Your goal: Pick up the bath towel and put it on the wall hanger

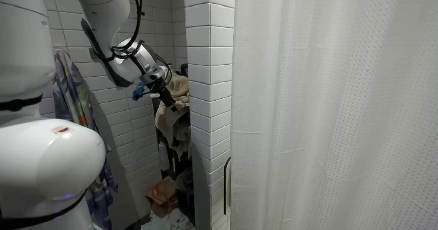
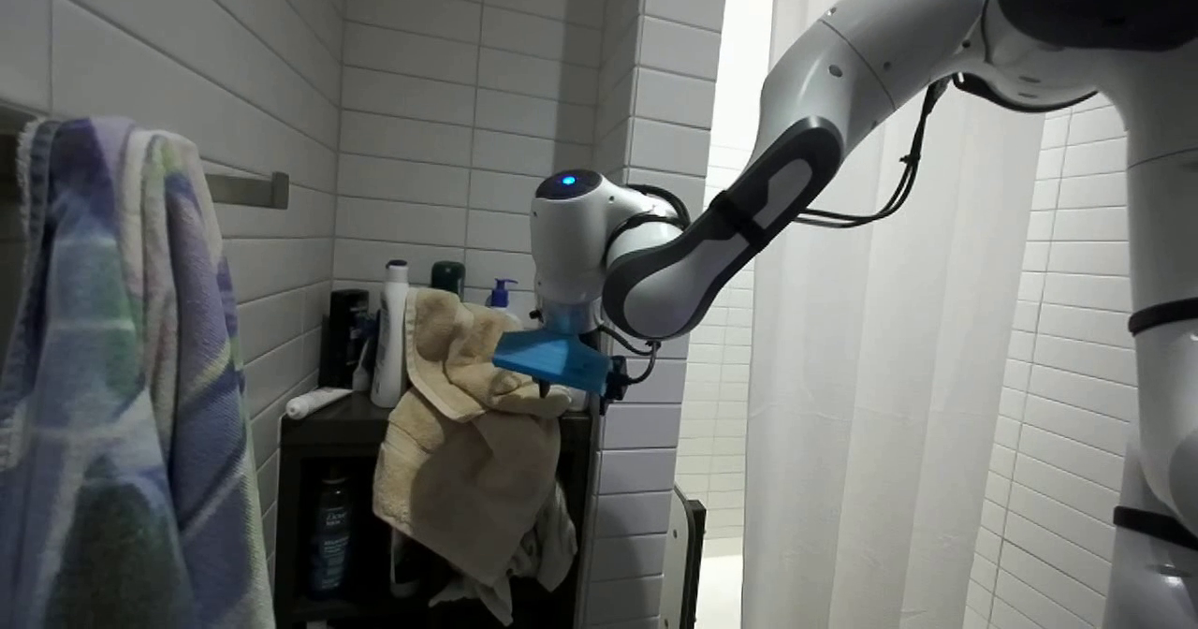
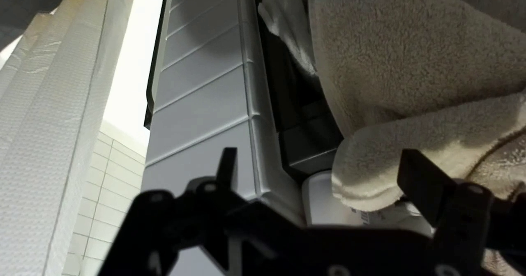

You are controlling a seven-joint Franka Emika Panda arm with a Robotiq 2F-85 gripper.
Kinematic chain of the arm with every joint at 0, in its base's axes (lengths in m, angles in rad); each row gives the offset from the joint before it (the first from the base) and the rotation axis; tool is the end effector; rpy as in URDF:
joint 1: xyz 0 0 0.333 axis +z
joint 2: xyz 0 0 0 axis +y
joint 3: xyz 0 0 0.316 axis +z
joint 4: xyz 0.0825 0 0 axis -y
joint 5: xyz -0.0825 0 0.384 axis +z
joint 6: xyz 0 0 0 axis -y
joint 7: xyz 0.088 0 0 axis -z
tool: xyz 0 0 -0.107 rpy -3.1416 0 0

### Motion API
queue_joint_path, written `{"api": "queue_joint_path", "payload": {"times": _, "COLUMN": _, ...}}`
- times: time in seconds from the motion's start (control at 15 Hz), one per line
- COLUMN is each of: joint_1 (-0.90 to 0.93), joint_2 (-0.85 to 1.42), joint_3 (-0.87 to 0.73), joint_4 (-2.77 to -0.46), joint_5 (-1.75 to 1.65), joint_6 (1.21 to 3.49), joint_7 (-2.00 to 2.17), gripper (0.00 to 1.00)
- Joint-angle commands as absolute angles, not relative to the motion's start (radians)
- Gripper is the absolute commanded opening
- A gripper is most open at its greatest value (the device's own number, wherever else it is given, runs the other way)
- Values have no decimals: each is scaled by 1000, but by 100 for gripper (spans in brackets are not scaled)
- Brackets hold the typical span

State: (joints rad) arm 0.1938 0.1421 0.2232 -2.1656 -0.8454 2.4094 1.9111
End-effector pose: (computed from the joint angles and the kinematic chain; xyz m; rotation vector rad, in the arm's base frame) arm 0.5199 0.2237 0.3430 2.6247 -1.2414 0.8282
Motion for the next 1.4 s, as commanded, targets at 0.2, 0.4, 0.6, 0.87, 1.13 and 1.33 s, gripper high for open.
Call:
{"api": "queue_joint_path", "payload": {"times": 0.2, "joint_1": 242, "joint_2": 188, "joint_3": 179, "joint_4": -2073, "joint_5": -935, "joint_6": 2411, "joint_7": 2034, "gripper": 100}}
{"api": "queue_joint_path", "payload": {"times": 0.4, "joint_1": 244, "joint_2": 209, "joint_3": 167, "joint_4": -2055, "joint_5": -974, "joint_6": 2409, "joint_7": 2080, "gripper": 100}}
{"api": "queue_joint_path", "payload": {"times": 0.6, "joint_1": 243, "joint_2": 236, "joint_3": 159, "joint_4": -2041, "joint_5": -980, "joint_6": 2405, "joint_7": 2098, "gripper": 100}}
{"api": "queue_joint_path", "payload": {"times": 0.87, "joint_1": 248, "joint_2": 275, "joint_3": 149, "joint_4": -2009, "joint_5": -975, "joint_6": 2399, "joint_7": 2102, "gripper": 100}}
{"api": "queue_joint_path", "payload": {"times": 1.13, "joint_1": 253, "joint_2": 303, "joint_3": 140, "joint_4": -1976, "joint_5": -967, "joint_6": 2396, "joint_7": 2097, "gripper": 100}}
{"api": "queue_joint_path", "payload": {"times": 1.33, "joint_1": 257, "joint_2": 310, "joint_3": 136, "joint_4": -1962, "joint_5": -966, "joint_6": 2399, "joint_7": 2096, "gripper": 88}}
